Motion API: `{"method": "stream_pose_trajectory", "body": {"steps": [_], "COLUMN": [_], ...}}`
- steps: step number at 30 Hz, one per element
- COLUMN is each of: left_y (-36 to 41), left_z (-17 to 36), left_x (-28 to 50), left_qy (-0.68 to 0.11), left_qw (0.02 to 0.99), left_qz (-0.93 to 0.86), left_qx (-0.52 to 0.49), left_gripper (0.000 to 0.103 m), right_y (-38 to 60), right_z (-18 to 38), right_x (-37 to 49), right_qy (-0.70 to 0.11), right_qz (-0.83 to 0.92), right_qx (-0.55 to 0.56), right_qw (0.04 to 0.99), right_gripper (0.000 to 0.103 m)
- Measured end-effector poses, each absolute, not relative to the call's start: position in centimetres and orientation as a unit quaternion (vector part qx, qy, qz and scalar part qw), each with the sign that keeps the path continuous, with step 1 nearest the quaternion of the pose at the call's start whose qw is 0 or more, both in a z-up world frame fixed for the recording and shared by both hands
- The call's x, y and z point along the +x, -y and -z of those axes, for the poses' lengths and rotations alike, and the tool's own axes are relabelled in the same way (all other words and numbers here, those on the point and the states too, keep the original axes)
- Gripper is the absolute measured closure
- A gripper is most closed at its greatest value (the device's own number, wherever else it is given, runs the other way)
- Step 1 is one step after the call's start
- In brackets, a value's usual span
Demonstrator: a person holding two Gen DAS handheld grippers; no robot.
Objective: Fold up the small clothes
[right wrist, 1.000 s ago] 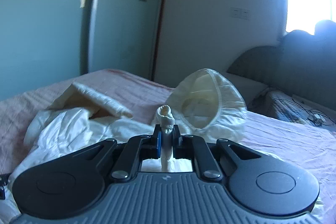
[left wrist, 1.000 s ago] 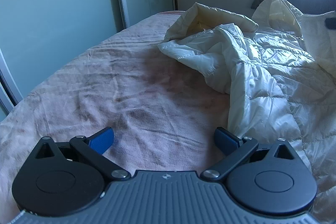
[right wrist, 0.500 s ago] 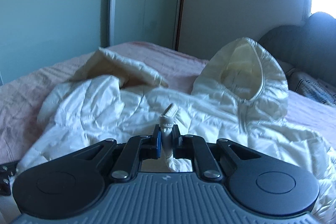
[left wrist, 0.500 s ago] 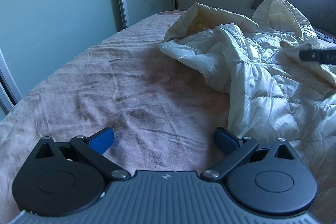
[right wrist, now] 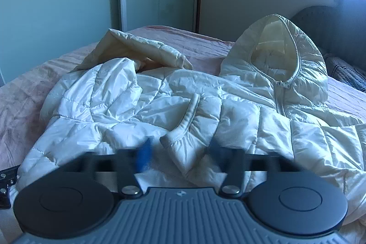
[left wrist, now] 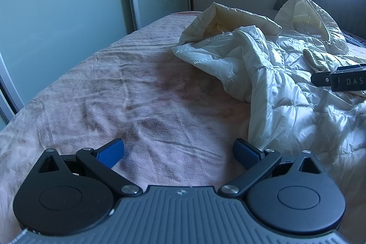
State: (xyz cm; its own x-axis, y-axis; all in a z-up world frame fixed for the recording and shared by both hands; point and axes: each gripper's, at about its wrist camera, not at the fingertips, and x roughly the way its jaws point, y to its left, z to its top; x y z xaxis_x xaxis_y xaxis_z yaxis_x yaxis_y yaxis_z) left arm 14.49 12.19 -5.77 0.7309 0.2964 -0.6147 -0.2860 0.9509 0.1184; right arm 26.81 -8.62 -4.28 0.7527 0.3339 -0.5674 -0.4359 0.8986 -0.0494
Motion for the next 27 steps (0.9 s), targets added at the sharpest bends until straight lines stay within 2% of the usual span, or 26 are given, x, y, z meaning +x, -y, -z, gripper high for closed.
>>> {"method": "stream_pose_trajectory", "body": {"steps": [6,10,14,20,26,27], "left_y": [-12.3,-12.2,-11.5,-11.7,-10.6,-10.6], "left_z": [5.8,5.1,3.2,-0.9,-5.0,-5.3], "left_x": [14.4,14.4,14.6,18.7,25.8,27.0], "left_qy": [-0.333,-0.335,-0.316,-0.320,-0.337,-0.346], "left_qw": [0.930,0.928,0.934,0.942,0.938,0.934], "left_qz": [-0.156,-0.163,-0.160,-0.098,-0.046,-0.035], "left_qx": [0.005,0.016,0.047,-0.012,-0.062,-0.080], "left_gripper": [0.000,0.000,0.000,0.001,0.002,0.006], "right_y": [8.2,8.2,8.9,11.4,12.1,12.4], "right_z": [4.2,4.5,3.1,0.3,0.4,0.5], "right_x": [26.6,27.0,26.0,23.3,20.1,19.5], "right_qy": [-0.283,-0.311,-0.285,-0.272,-0.271,-0.269], "right_qz": [-0.203,-0.212,-0.192,-0.221,-0.224,-0.227], "right_qx": [-0.102,-0.101,-0.088,0.011,-0.022,-0.021], "right_qw": [0.932,0.921,0.935,0.936,0.936,0.936], "right_gripper": [0.030,0.029,0.029,0.028,0.025,0.025]}}
